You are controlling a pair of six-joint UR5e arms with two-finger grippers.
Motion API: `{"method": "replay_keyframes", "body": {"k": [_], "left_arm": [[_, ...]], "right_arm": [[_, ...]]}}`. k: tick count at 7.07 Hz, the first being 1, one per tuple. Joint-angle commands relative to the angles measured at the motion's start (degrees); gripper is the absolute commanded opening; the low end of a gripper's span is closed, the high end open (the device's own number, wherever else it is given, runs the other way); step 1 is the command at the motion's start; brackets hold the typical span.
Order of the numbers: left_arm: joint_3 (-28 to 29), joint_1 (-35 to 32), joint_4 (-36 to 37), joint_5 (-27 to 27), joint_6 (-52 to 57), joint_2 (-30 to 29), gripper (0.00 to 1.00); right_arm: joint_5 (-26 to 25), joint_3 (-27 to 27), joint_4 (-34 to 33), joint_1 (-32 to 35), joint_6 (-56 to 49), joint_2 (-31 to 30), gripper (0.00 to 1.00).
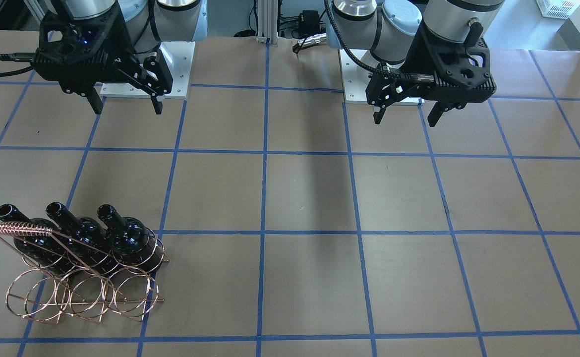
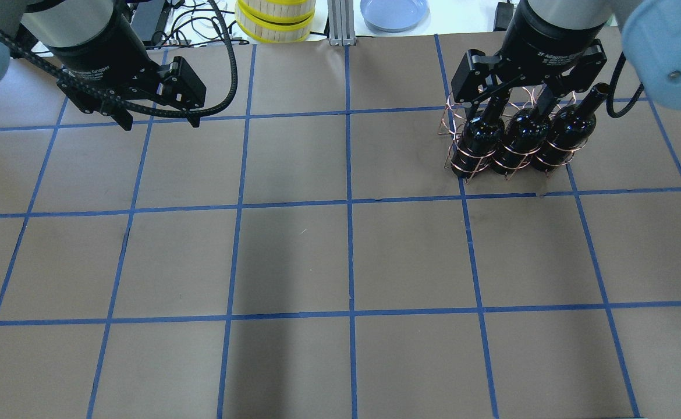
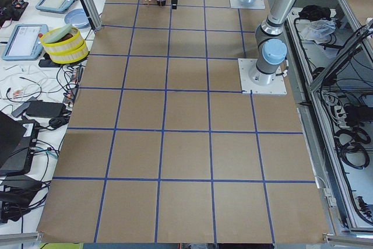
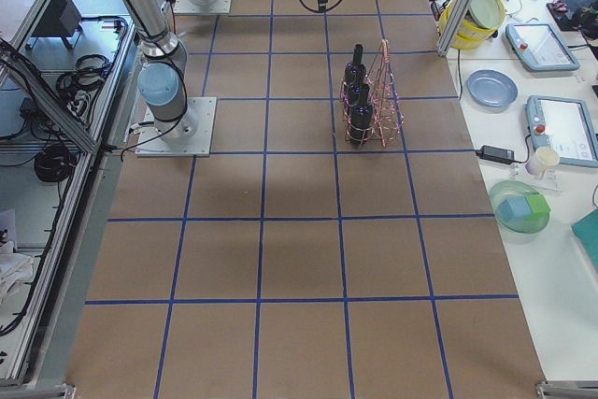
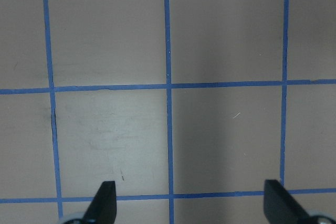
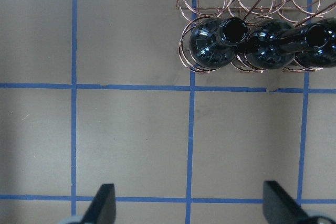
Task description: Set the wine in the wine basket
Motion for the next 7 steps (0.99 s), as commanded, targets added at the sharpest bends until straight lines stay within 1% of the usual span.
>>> {"method": "replay_keyframes", "body": {"k": [1, 7], "left_arm": [[0.09, 0.06, 0.03, 0.07, -0.06, 0.09, 1.00], [0.00, 0.06, -0.06, 0.07, -0.06, 0.09, 1.00]], "right_arm": [[0.71, -0.11, -0.09, -0.61, 0.15, 0.55, 1.00], [0.28, 0.15, -0.01, -0.96, 0.07, -0.07, 1.00]]}}
